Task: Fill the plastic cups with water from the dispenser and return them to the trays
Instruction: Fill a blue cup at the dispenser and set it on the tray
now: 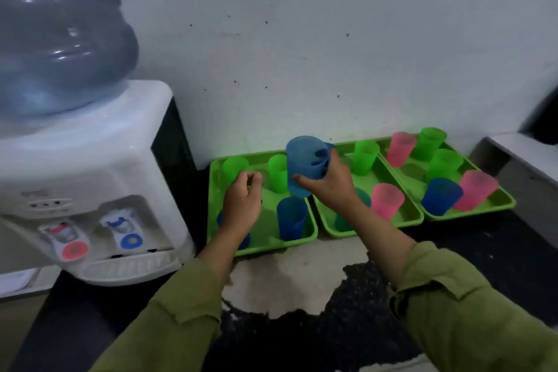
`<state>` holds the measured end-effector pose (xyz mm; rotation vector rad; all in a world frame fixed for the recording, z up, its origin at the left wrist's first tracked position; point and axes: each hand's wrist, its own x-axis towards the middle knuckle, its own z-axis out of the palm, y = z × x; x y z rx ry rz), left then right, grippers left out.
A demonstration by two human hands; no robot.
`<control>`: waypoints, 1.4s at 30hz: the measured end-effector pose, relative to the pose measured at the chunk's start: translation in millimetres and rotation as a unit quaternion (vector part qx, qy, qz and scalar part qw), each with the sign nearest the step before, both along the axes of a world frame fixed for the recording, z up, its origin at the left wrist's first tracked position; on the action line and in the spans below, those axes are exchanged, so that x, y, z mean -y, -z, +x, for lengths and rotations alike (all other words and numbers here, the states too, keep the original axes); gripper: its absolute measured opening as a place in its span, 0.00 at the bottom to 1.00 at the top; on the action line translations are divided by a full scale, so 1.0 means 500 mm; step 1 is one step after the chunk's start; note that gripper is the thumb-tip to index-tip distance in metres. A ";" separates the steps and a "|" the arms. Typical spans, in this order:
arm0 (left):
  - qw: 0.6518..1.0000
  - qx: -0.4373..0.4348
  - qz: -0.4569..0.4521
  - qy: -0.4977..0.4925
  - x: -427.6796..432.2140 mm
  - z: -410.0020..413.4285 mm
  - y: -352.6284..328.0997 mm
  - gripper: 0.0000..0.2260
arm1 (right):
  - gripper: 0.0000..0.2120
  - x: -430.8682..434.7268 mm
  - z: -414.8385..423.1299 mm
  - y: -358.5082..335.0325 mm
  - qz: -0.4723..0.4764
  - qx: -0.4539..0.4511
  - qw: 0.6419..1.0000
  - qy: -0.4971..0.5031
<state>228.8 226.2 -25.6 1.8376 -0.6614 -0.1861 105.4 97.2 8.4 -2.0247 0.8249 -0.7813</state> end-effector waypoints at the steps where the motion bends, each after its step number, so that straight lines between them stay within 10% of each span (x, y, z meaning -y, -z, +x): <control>1: 1.000 0.001 0.005 0.004 0.033 -0.006 -0.008 0.10 | 0.31 0.034 -0.006 -0.006 0.000 0.002 1.000 0.001; 18: 0.978 -0.087 0.177 0.070 0.403 -0.099 0.071 0.12 | 0.32 0.494 -0.034 0.135 0.065 -0.166 0.983 -0.042; 42: 0.983 -0.068 0.144 0.095 0.466 -0.163 0.075 0.11 | 0.26 0.546 -0.100 0.174 0.090 -0.194 0.975 -0.055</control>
